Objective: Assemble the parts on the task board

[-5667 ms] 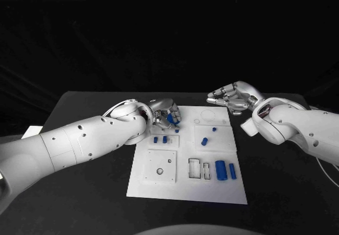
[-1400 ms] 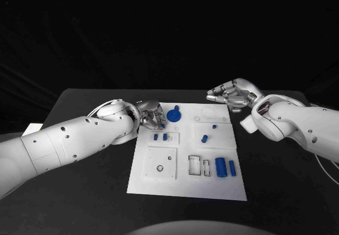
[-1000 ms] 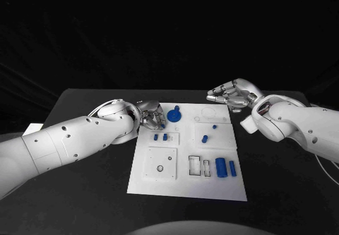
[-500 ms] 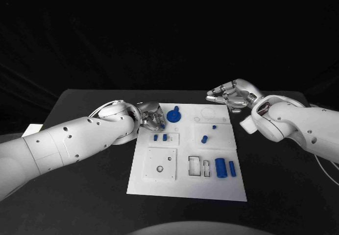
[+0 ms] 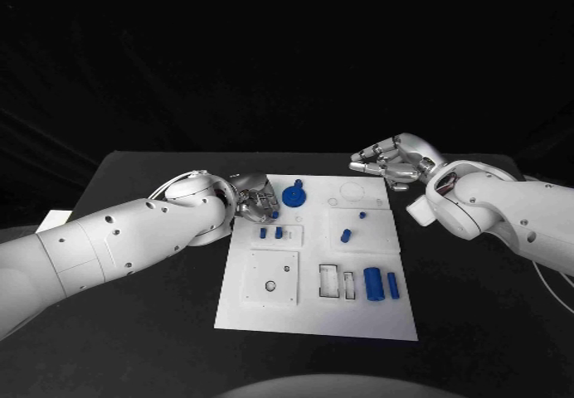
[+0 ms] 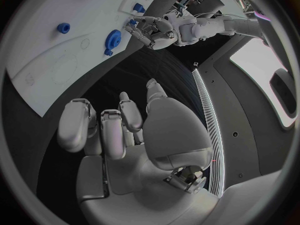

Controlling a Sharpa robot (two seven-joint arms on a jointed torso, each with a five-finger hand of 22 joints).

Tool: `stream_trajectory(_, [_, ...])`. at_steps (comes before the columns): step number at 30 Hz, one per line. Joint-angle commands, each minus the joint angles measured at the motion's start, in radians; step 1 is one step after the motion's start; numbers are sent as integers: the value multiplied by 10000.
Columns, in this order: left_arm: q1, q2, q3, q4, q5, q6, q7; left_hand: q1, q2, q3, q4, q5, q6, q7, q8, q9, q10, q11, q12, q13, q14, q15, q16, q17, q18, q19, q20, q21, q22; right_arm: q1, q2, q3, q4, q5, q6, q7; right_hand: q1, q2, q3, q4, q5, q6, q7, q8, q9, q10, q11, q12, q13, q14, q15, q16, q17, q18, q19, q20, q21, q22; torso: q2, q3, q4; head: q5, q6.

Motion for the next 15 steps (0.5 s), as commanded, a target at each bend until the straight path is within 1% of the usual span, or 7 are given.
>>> stream_trajectory(1, [-3,-25,1,21,93,-52,-14,-91,-33,64,19,-28,-168,-9,-62,-23,-173,-8,-125,-50,462,81,-34,-53,-130,142,77,-77,-37,-6,-10,1,-22,-25,128,25,-33,107,-71,-12,27,-8,-23,57,16,-84,7,-8,68,649,-7,-58,970,182,-58,16,-68,-15,3,2,-4,1,14])
stream_trajectory(6, [-4,-93,3,47,152,-153,-3,-137,-86,33,23,-31,-391,8,-63,-30,-298,3,-241,-87,447,84,-61,-123,-110,126,92,-163,-105,-6,-23,1,-80,-77,237,-87,-17,126,-87,-30,17,-26,-19,51,13,-320,10,-417,-208,594,-6,-228,760,234,-154,16,-244,-297,-1,-3,-7,0,40])
stream_trajectory(8, [-3,-194,5,90,248,-211,11,-151,-109,9,22,-30,-441,22,-50,-23,-403,28,-313,-114,437,100,-80,-168,-105,120,104,-197,-131,-5,-30,1,-141,-222,424,-265,162,213,-80,-162,-39,-39,-23,59,16,-1360,4,-2268,-1479,478,-16,-590,373,328,-350,12,-631,-844,0,-1,-11,-6,45])
stream_trajectory(10, [-2,-321,15,141,429,-288,80,-159,-121,-18,20,-30,-457,41,-36,-15,-544,66,-389,-152,426,127,-102,-220,-106,113,122,-224,-149,-5,-40,1,-189,-535,588,-436,613,333,105,-429,-199,31,-53,95,29,-2609,-25,-4626,-3121,430,-53,-801,163,363,-409,-15,-807,-1067,0,-2,-12,-13,54])
stream_trajectory(11, [-1,-402,27,166,629,-351,166,-159,-121,-31,18,-30,-452,44,-27,-10,-605,79,-411,-170,422,138,-110,-240,-107,111,131,-229,-150,-5,-46,1,-213,-773,682,-525,946,412,281,-606,-322,80,-54,114,36,-3002,-46,-5397,-3675,400,-74,-944,8,380,-429,-36,-886,-1172,-1,-2,-10,-26,64])
stream_trajectory(13, [3,-582,51,212,1291,-547,421,-150,-84,-30,21,-27,-376,42,12,7,-681,99,-424,-195,416,156,-121,-269,-109,110,146,-230,-145,-5,-60,1,-244,-1347,829,-683,1562,469,699,-912,-540,237,-31,153,47,-3395,10,-6966,-5009,389,-61,-1157,-219,356,-403,-42,-975,-1273,-8,3,-14,-38,88])
stream_trajectory(15, [9,-789,71,260,2359,-900,926,-120,1,29,21,1,-144,46,121,46,-631,117,-360,-199,420,173,-108,-249,-107,97,167,-258,-161,-5,-81,2,-240,-2098,960,-842,2032,379,1090,-1183,-568,564,-7,265,93,-3525,76,-8179,-6175,444,-27,-1160,-234,366,-289,-59,-892,-1146,-13,13,-8,-58,115])
